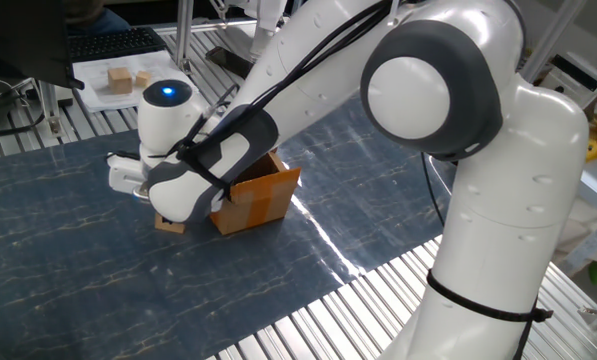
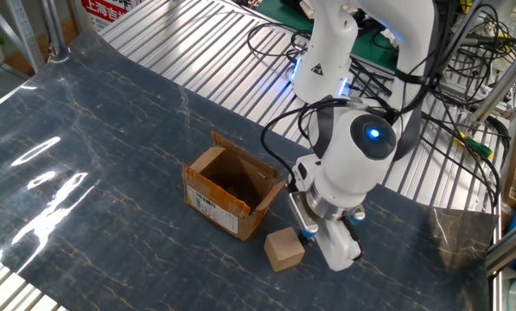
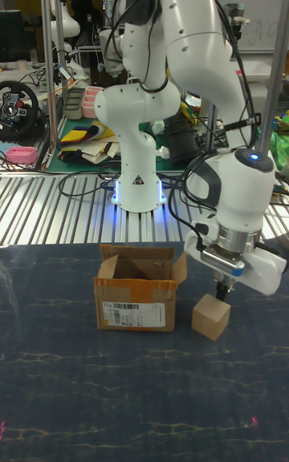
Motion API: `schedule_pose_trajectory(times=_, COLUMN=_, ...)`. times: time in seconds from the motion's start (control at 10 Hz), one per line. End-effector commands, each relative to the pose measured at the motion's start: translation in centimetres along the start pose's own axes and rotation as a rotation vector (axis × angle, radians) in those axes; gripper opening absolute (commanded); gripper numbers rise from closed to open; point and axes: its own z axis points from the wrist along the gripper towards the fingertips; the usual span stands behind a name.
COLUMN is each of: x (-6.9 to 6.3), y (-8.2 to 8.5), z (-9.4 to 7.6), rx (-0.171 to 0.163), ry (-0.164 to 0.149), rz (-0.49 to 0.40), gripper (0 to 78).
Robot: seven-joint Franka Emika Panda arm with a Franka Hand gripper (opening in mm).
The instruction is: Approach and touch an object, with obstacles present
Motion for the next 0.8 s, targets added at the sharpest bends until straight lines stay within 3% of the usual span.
schedule_pose_trajectory(times=0.1, x=-0.5, y=0.3, z=-0.3, rx=0.017, ry=-0.015, rz=0.004, gripper=0.0)
schedule_pose_trajectory(times=0.8, x=-0.7, y=0.2, z=-1.4, rx=0.031, ry=-0.009, rz=-0.004, gripper=0.0)
